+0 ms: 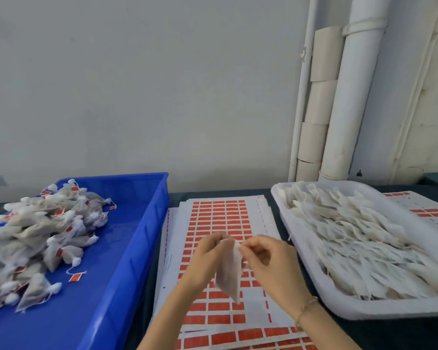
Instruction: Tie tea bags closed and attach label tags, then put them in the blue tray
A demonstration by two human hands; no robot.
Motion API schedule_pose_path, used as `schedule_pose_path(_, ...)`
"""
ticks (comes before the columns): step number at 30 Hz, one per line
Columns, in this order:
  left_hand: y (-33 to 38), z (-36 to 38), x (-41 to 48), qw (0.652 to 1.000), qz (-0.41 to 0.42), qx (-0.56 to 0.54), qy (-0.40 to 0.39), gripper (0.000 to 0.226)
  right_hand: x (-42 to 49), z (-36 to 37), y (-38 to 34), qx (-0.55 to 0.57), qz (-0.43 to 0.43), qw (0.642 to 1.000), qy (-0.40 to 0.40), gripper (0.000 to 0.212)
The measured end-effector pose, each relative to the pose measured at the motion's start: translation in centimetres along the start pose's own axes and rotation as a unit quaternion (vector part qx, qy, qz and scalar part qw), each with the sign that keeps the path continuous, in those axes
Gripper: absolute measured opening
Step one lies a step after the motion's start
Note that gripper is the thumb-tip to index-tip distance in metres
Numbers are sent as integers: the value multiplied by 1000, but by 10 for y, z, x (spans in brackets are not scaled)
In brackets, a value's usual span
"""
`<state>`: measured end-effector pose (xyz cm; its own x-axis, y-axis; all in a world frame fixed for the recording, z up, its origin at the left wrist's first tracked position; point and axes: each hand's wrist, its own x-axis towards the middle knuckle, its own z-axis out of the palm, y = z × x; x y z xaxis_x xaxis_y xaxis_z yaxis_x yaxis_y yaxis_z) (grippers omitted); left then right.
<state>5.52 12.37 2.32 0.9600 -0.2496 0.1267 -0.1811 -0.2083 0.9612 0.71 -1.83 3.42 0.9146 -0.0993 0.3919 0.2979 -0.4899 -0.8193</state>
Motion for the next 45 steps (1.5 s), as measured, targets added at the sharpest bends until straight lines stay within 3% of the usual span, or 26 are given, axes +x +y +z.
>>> schedule_pose_path(3, -37, 7, 4, 995, -78, -15, 62, 11, 7, 31, 36, -7, 42, 999, -23, 7)
schedule_pose_path(6, -58, 13, 11, 991, -102, -3, 87, 10, 17, 44, 61, -16, 51, 998, -28, 10)
schedule_pose_path(11, -58, 18, 17, 989, -45, -114, 88, 9, 23, 46, 82, -21, 47, 998, -32, 16)
schedule_pose_path(15, -66, 28, 17, 993, 2, -85, 77, 19, 19, 43, 91, -18, 52, 998, -29, 18)
schedule_pose_path(20, -81, 37, 16, 995, -26, -66, 66, 13, 3, 46, 108, -62, 30, 997, -44, 32)
schedule_pose_path(26, -90, 36, 21, 995, -11, -17, 98, 2, 7, 44, 118, -76, -9, 997, -18, 25)
schedule_pose_path(31, -92, 40, 22, 997, 55, 14, 50, 6, 7, 40, 120, -77, -28, 997, 15, 20)
schedule_pose_path(45, -84, 40, 11, 995, 20, -102, 6, 19, 4, 37, 117, -89, -35, 990, 101, 6)
